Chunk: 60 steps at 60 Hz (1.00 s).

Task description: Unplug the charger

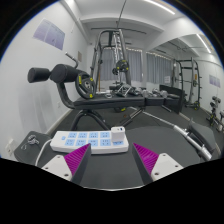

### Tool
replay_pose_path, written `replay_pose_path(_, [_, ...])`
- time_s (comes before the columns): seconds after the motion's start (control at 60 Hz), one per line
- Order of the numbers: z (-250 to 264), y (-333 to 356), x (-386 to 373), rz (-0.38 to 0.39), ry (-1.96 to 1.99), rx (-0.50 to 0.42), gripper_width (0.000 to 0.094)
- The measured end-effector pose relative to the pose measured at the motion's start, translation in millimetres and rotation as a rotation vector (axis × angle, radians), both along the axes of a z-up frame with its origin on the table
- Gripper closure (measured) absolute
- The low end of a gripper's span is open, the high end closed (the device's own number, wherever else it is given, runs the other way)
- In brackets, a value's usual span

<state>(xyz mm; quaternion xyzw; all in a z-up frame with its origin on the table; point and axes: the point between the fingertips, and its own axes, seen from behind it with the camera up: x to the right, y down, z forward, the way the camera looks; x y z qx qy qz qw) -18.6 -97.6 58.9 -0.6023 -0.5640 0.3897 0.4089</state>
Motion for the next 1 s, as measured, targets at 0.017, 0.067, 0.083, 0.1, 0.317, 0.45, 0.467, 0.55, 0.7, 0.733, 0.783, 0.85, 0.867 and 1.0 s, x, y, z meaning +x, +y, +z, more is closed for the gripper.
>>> replay_pose_path(0.017, [-2, 1, -5, 0.001, 0.001, 0.001, 0.0081])
replay_pose_path(0.067, [-9, 5, -19, 0.0, 0.001, 0.007, 0.0078])
replay_pose_path(0.083, [-10, 6, -24, -0.001, 0.006, 0.007, 0.0079])
replay_pose_path(0.1, [-11, 7, -29, -0.001, 0.009, 0.007, 0.008])
replay_pose_path(0.317, [-23, 22, -82, 0.0, 0.007, 0.04, 0.0078])
replay_pose_path(0.45, [-24, 31, -112, -0.002, 0.015, 0.07, 0.0081])
replay_pose_path(0.467, [-24, 32, -116, -0.003, 0.015, 0.071, 0.008])
replay_pose_path(0.55, [-26, 33, -130, 0.0, 0.016, 0.066, 0.008])
replay_pose_path(0.7, [-31, 37, -141, -0.002, 0.018, 0.064, 0.0078])
replay_pose_path(0.733, [-28, 36, -142, 0.0, 0.027, 0.06, 0.0081])
replay_pose_path(0.783, [-26, 36, -144, 0.0, 0.04, 0.066, 0.0084])
replay_pose_path(0.85, [-31, 29, -146, 0.032, 0.025, 0.078, 0.0439])
replay_pose_path(0.867, [-33, 29, -146, 0.032, 0.015, 0.083, 0.0611])
replay_pose_path(1.0, [-30, 30, -150, 0.015, 0.024, 0.129, 0.0657])
